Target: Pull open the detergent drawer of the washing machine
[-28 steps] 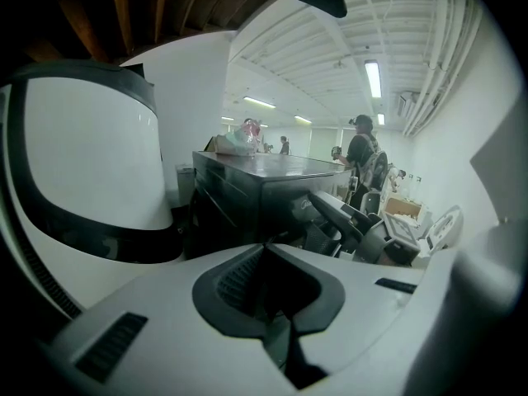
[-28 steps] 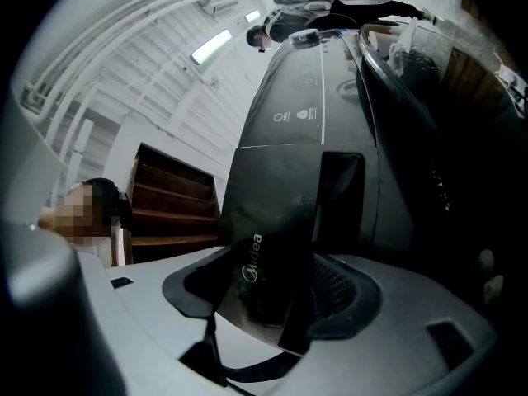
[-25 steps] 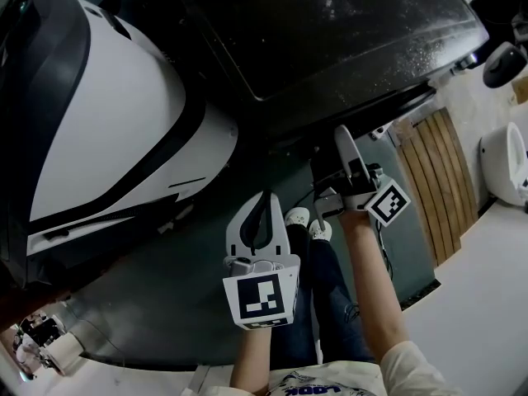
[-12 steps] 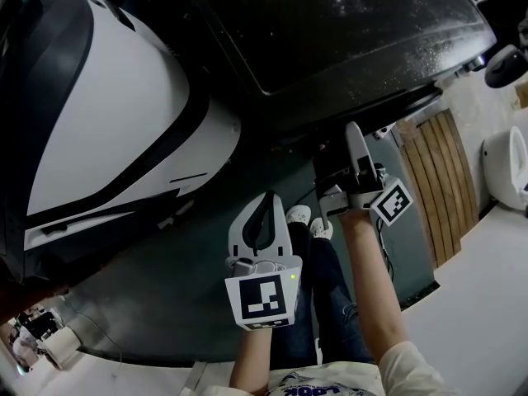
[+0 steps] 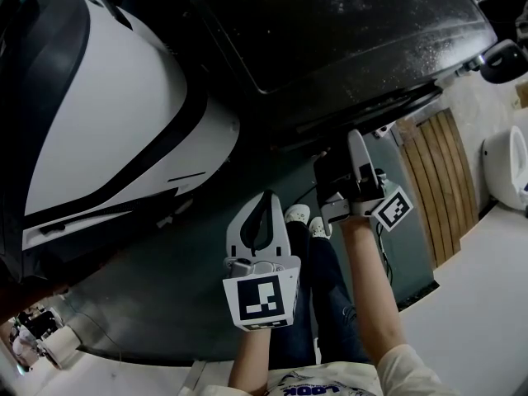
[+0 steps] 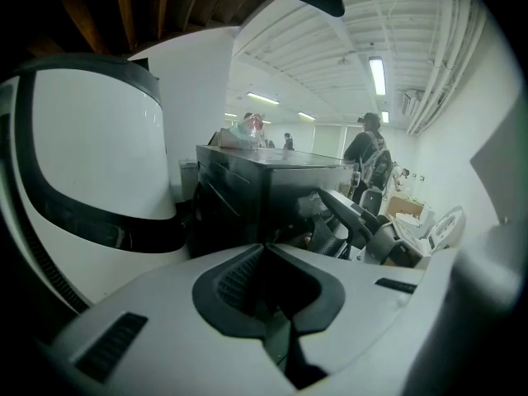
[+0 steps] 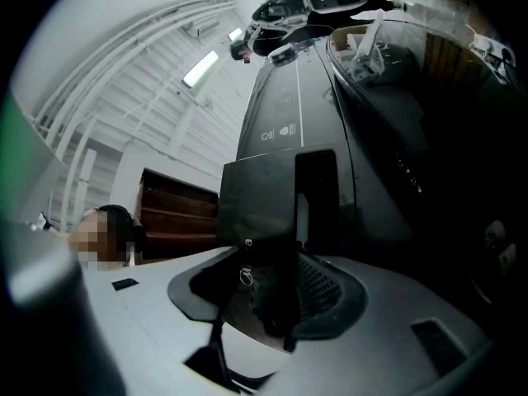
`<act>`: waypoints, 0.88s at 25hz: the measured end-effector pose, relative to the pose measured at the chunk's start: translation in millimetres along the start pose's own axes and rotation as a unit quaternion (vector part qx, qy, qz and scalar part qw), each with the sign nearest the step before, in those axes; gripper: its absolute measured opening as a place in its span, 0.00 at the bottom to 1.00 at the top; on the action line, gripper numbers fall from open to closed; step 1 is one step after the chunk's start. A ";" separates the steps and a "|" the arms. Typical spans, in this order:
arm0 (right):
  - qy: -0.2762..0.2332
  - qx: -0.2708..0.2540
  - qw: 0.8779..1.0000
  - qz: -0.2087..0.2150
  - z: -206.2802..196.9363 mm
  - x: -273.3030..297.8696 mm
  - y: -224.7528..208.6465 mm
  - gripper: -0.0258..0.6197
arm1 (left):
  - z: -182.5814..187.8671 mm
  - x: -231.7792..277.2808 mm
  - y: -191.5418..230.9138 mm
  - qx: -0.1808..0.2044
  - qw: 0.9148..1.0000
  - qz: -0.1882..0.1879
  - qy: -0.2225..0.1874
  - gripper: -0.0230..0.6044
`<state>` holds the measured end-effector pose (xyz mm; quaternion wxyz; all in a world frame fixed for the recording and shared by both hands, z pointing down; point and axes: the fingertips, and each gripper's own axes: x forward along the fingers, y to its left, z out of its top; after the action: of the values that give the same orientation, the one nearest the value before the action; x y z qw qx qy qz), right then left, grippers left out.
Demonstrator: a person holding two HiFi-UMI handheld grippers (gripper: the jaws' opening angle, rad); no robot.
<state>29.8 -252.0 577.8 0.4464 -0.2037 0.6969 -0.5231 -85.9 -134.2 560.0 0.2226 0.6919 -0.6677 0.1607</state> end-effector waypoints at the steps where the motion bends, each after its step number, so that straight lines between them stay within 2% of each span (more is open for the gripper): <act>1: 0.001 0.001 1.000 0.000 0.0 -0.7 0.1 0.38 | 1.7 0.7 -0.9 -0.004 1.000 0.001 -0.005 0.06; 15: -0.001 0.000 1.000 0.011 0.6 -35.2 14.8 0.35 | 8.5 -4.4 -11.7 -0.008 1.000 0.001 -0.018 0.06; 17: 0.000 -0.002 1.000 0.007 0.7 -41.1 15.8 0.29 | 9.5 -5.9 -14.7 -0.007 1.000 -0.001 -0.019 0.06; 22: 0.006 -0.001 1.000 0.006 0.8 -45.4 15.9 0.29 | 9.7 -9.3 -19.9 -0.005 1.000 -0.002 -0.020 0.06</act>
<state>56.9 -212.4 581.8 0.4450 -0.1973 0.7012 -0.5209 -67.3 -131.1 545.0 0.2129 0.6950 -0.6716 0.1435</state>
